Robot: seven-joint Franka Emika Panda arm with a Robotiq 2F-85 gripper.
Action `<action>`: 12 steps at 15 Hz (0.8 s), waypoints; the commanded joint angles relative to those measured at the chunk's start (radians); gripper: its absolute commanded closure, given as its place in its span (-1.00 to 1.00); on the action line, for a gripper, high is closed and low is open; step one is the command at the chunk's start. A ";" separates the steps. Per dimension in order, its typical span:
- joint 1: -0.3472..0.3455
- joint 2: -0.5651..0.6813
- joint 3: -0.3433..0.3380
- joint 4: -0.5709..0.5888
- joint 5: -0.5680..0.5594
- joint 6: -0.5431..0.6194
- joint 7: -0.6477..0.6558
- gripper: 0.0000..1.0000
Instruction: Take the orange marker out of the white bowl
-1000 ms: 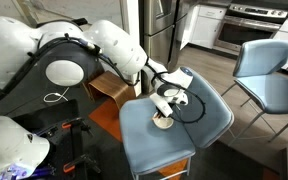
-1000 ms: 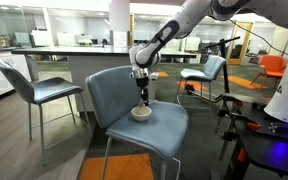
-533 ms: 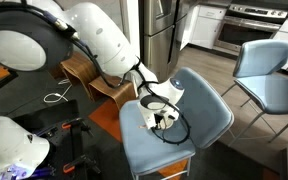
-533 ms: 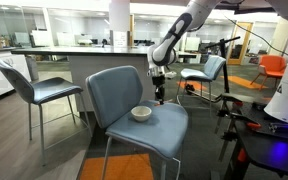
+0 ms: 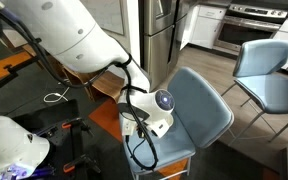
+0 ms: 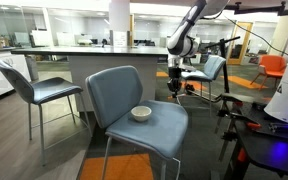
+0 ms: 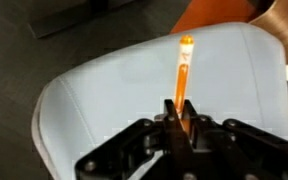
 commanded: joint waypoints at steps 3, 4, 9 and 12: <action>0.056 0.019 -0.035 0.056 0.073 0.139 0.221 0.94; 0.075 0.036 -0.055 0.072 0.053 0.166 0.284 0.94; 0.183 0.146 -0.159 0.132 -0.033 0.196 0.547 0.94; 0.220 0.205 -0.170 0.172 -0.058 0.177 0.614 0.94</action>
